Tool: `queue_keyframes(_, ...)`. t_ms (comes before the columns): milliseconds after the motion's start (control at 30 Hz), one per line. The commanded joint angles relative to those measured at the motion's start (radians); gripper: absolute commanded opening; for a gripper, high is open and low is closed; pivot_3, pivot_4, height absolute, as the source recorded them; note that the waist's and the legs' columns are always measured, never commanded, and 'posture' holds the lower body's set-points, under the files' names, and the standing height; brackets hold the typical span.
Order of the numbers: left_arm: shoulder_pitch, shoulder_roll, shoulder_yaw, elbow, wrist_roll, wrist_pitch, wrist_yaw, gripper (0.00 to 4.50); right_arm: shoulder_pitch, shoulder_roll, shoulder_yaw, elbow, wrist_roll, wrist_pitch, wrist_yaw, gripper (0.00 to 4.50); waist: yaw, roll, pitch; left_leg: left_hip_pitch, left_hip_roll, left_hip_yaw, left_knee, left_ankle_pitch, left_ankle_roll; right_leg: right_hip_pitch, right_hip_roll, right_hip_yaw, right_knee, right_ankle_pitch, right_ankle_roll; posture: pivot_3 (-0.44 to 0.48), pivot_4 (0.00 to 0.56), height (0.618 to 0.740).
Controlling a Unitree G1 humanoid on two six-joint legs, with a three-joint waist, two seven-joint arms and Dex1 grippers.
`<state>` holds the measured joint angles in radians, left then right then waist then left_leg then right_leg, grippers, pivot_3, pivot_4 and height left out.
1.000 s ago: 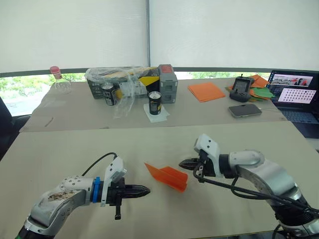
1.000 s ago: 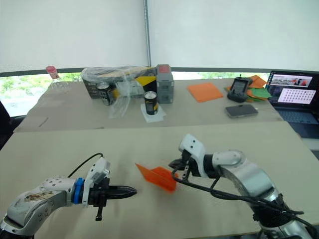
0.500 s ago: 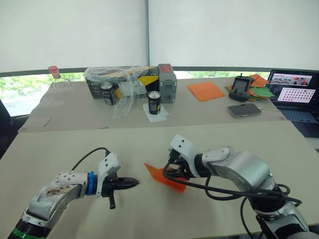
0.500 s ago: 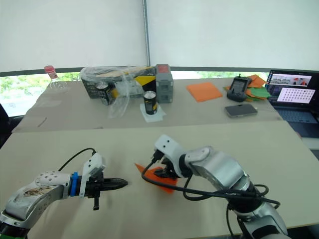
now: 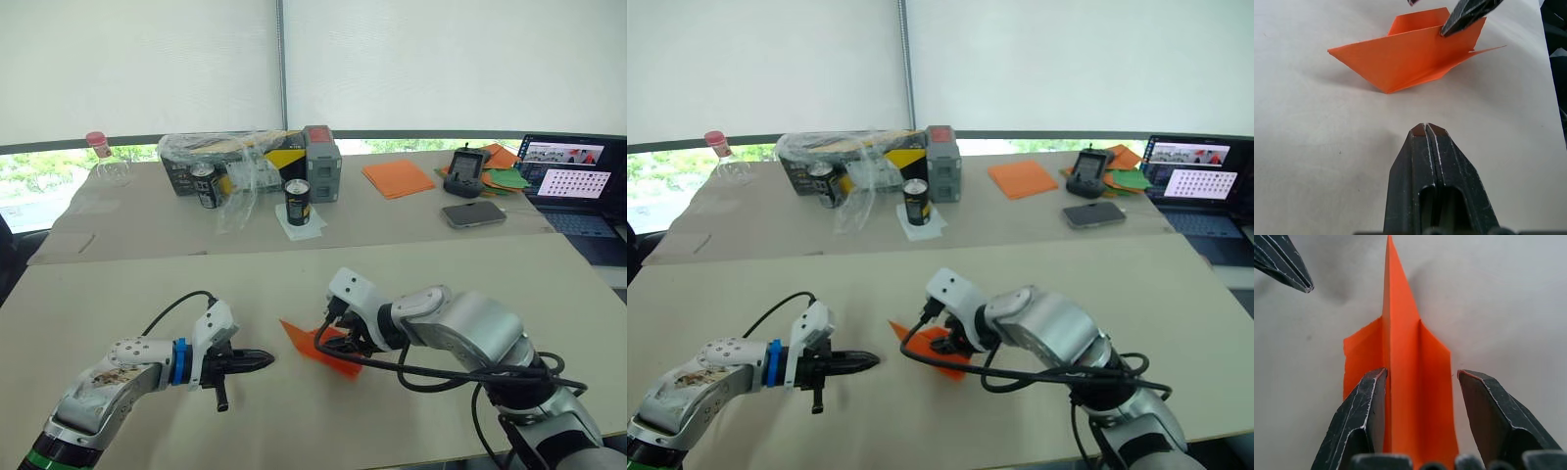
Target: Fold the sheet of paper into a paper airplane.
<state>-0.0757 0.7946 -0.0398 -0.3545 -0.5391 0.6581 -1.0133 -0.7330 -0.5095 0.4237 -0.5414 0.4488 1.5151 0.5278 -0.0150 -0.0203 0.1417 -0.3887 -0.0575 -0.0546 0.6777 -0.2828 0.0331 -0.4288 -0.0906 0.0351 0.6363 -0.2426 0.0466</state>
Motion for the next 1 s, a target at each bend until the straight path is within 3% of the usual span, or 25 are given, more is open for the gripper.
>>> queue_keyframes(33, 0.001, 0.005, 0.010, -0.015, -0.001, -0.011, -0.005, 0.00, 0.003, 0.013, 0.003, -0.031, 0.018, -0.009, -0.005, 2.60, 0.000, 0.000, 0.000, 0.000, 0.000, 0.000, 0.000, 0.000, 0.000, -0.001, 0.000, 0.000, 0.001, 0.000, 0.000, 0.000, 0.150, 0.740)
queue_keyframes(133, -0.011, 0.005, 0.008, -0.009, -0.001, -0.009, -0.007, 0.00, 0.011, 0.032, 0.018, -0.004, 0.007, -0.029, -0.021, 2.60, 0.000, 0.000, 0.000, 0.000, -0.001, 0.001, 0.000, 0.000, 0.000, -0.003, 0.000, 0.000, 0.005, 0.000, 0.000, 0.000, 0.150, 0.740)
queue_keyframes(400, -0.061, 0.032, 0.013, 0.049, 0.018, -0.030, -0.039, 0.00, 0.022, 0.019, 0.039, 0.032, -0.010, -0.071, -0.031, 0.11, 0.000, 0.000, 0.000, -0.001, -0.001, 0.002, 0.001, 0.001, -0.001, -0.005, 0.000, 0.000, 0.008, 0.000, 0.000, 0.000, 0.150, 0.740)
queue_keyframes(600, -0.089, 0.000, -0.016, 0.065, 0.029, -0.035, -0.040, 0.00, 0.001, -0.085, -0.121, 0.063, 0.007, -0.054, 0.006, 0.01, 0.004, 0.000, 0.000, -0.002, -0.002, 0.002, 0.002, 0.001, -0.001, -0.007, 0.000, 0.000, 0.009, 0.000, 0.000, 0.000, 0.150, 0.740)
queue_keyframes(767, -0.117, -0.039, -0.052, 0.093, 0.057, -0.057, -0.031, 0.00, -0.049, -0.217, -0.252, 0.418, -0.107, -0.198, -0.033, 0.01, 0.006, 0.000, 0.000, -0.002, -0.005, 0.004, 0.002, 0.002, 0.002, -0.005, -0.002, 0.000, 0.008, 0.000, 0.000, 0.000, 0.150, 0.740)
queue_keyframes(1000, -0.129, -0.078, -0.074, 0.102, 0.072, -0.064, -0.017, 0.00, -0.278, -0.279, -0.294, 1.153, -0.318, -0.619, -0.097, 0.01, -0.005, 0.000, 0.000, -0.003, -0.003, 0.009, 0.000, 0.006, -0.005, -0.009, -0.001, 0.004, 0.010, 0.000, 0.000, 0.000, 0.150, 0.740)
